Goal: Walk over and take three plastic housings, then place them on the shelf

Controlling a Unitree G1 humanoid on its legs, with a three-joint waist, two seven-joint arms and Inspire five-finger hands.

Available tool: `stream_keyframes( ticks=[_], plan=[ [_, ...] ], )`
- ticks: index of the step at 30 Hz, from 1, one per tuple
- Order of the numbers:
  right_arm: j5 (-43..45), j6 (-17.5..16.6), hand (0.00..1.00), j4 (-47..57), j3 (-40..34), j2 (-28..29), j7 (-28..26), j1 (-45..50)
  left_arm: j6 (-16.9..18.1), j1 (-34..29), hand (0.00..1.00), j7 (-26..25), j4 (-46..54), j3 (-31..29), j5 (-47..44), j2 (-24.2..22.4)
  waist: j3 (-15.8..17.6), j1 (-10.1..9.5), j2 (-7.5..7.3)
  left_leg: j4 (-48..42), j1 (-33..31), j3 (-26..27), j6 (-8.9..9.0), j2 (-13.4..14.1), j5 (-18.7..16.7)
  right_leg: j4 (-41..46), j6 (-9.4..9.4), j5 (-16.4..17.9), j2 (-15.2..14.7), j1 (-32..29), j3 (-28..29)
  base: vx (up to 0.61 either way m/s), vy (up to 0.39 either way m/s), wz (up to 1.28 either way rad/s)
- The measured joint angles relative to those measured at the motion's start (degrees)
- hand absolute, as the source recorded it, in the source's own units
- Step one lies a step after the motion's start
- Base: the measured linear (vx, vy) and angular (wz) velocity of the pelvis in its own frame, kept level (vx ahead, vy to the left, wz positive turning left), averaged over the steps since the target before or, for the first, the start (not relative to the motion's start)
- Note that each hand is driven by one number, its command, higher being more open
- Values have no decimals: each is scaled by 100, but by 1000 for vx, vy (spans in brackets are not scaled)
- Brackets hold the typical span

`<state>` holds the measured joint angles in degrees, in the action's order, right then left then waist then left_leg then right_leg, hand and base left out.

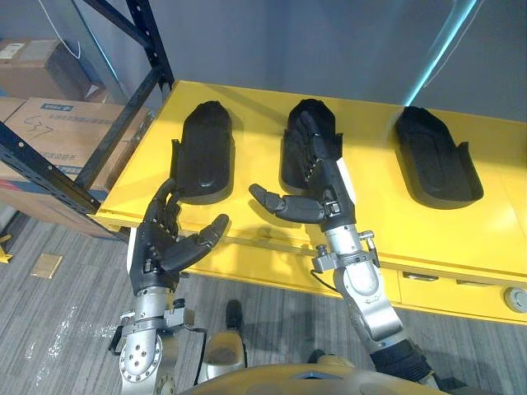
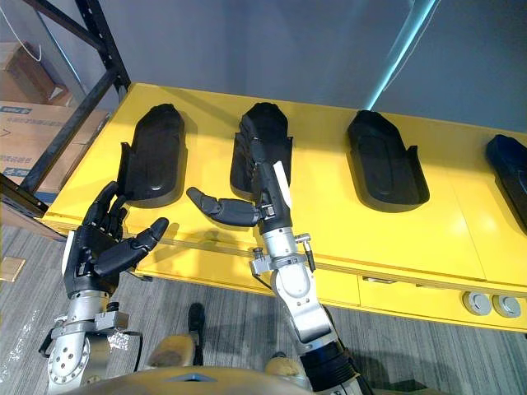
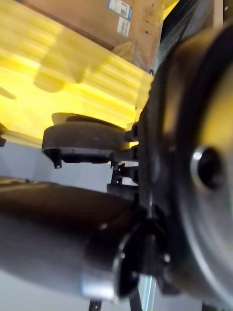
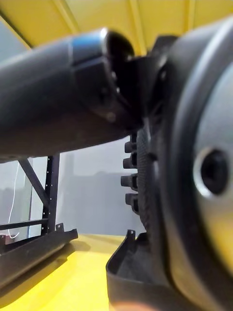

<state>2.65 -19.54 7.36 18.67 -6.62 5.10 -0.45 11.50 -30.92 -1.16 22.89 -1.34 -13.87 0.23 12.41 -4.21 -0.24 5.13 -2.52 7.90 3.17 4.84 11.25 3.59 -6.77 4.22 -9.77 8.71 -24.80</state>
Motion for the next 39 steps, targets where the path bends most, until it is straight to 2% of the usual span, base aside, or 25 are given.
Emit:
stream_keyframes(
  ticks=[8, 11, 16, 21, 24, 27, 31, 33, 35, 37, 39],
  plan=[
    [2, 0, 100, -7, 10, 0, -106, 31, 124, 5, 100, -214, -8, 57, 53, 87, -6, 57, 1, 0, 6, 104, 2, 33, -2, 17, 16, -3, 2, -85, 121, -18, -9, -7],
    [3, -1, 100, -7, 8, 0, -161, 117, 124, 63, 100, -306, -8, 68, 53, 93, -12, 133, 5, -1, 18, 123, 1, 39, -1, 19, 17, -8, 3, -86, 141, -9, -10, -4],
    [8, -1, 100, -24, 12, 0, -270, 218, 67, 166, 100, -511, -8, 94, 75, 103, -25, 139, 18, -2, 100, 225, 13, 77, -10, 21, 13, -44, 27, -71, 242, -3, -14, -11],
    [30, -1, 100, -24, 11, -14, -553, 222, 55, 177, 100, -618, -8, 90, 59, 102, -75, 171, 91, -2, 110, 257, 15, 89, -12, -2, 44, -66, 41, -71, 286, -7, -7, -4],
    [-14, -4, 100, -25, 59, -34, -767, 220, 75, 180, 100, -497, -5, 67, -12, 87, -112, 144, 126, -2, 112, 245, 14, 87, -10, -7, 26, -80, 43, -58, 276, -2, -3, 1],
    [-195, -116, 100, -91, 226, -47, -981, 145, 236, 182, 100, -317, 102, 53, -138, 78, -126, 134, 134, -2, 120, 148, 17, 82, 9, -28, 15, -86, 57, 41, 177, -7, -20, 14],
    [-176, -171, 100, -515, 482, -55, -1147, -282, 650, 188, 100, -473, 518, 23, -10, 78, -132, 109, 135, -2, 120, -3, 68, 85, 15, -70, 54, -65, 97, 118, 45, -26, -21, 17],
    [-156, -171, 100, -772, 607, -56, -1212, -522, 1022, 229, 100, -486, 808, -40, 152, 76, -144, -4, 149, -1, 120, -64, 74, 86, 28, -80, 72, -51, 112, 160, -25, -29, -22, 17],
    [-9, -170, 100, -792, 693, -52, -1244, -560, 1196, 235, 100, -455, 993, -98, 140, 71, -155, -84, 166, -1, 109, -128, 71, 76, 39, -83, 72, -51, 117, 199, -91, -13, -20, 16],
    [97, -156, 100, -797, 772, -48, -1245, -592, 1226, 238, 100, -436, 1093, -148, 104, 70, -173, -114, 173, -1, 103, -201, 78, 60, 53, -89, 79, -44, 120, 245, -174, -5, -22, 20],
    [79, 9, 100, -925, 859, -35, -1153, -766, 1216, 236, 100, -431, 1096, -144, 96, 70, -195, -177, 176, -1, 96, -222, 91, 79, 70, -91, 84, -41, 142, 244, -182, -21, -19, 4]
  ],
)
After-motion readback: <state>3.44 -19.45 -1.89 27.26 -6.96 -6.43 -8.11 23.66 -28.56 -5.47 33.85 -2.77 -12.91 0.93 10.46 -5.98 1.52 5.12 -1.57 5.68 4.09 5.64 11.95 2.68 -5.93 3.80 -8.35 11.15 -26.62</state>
